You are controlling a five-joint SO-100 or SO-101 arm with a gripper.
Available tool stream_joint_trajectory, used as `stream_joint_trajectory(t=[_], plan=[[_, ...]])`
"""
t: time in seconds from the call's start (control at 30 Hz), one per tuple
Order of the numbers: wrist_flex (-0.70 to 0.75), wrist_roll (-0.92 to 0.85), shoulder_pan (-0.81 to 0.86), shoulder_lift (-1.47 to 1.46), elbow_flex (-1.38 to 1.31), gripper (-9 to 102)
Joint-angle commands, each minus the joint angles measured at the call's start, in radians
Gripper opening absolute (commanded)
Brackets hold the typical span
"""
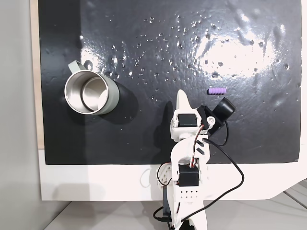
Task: Grasp a pengrip and put it in the cup.
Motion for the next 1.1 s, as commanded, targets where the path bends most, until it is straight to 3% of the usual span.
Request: stream_joint_trajectory(t=[0.0, 0.4, 0.57, 1.07], plan=[[0.006, -0.086, -0.054, 0.012, 0.041, 0], [0.006, -0.095, -0.054, 0.012, 0.037, 0], [0.081, -0.097, 0.021, 0.014, -0.097, 0], [0.574, -0.252, 0.064, -0.5, -0.928, 2]])
